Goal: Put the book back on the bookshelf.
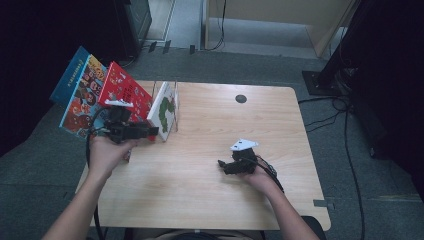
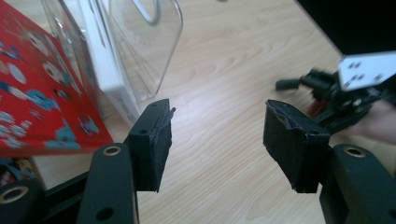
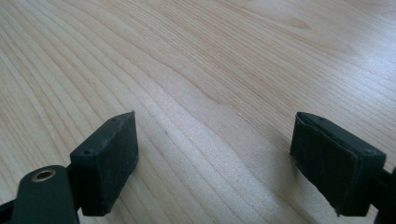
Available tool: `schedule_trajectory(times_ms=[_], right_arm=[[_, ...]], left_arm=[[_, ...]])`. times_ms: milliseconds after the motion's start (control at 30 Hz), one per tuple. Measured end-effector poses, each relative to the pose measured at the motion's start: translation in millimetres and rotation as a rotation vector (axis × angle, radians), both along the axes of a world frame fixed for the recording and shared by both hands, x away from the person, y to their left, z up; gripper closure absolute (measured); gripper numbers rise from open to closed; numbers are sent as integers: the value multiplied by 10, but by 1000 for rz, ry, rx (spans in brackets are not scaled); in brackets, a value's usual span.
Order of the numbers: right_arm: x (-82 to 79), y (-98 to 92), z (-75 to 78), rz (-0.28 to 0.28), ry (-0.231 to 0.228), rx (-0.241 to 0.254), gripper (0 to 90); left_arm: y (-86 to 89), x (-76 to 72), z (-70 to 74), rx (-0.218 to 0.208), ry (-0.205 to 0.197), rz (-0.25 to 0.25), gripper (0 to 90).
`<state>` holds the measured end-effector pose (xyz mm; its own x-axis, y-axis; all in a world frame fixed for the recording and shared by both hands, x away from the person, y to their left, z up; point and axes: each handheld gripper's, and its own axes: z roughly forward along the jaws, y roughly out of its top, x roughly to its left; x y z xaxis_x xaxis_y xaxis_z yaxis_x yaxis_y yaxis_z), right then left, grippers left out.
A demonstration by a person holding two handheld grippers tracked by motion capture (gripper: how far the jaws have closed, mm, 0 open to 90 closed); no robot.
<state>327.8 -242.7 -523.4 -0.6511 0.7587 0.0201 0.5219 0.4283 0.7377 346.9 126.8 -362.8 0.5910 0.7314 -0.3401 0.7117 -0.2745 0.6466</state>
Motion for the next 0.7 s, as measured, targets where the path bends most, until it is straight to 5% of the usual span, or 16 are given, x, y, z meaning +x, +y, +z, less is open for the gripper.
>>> schedule_trajectory(times_ms=[267,400,567,700], right_arm=[[-23,-12,-3,12,-4,1,151],[-26,-12,-1,11,-1,1,151],[-27,-12,-1,11,0,1,151],[-28,-11,0,10,1,1,151]], left_arm=[[-247,-186,-369,26,-33,-70,418],[-322,-224,-616,27,-6,-121,404],[-369,-249,-877,20,29,-125,401],[-385,-274,-1044,61,33,-132,400]])
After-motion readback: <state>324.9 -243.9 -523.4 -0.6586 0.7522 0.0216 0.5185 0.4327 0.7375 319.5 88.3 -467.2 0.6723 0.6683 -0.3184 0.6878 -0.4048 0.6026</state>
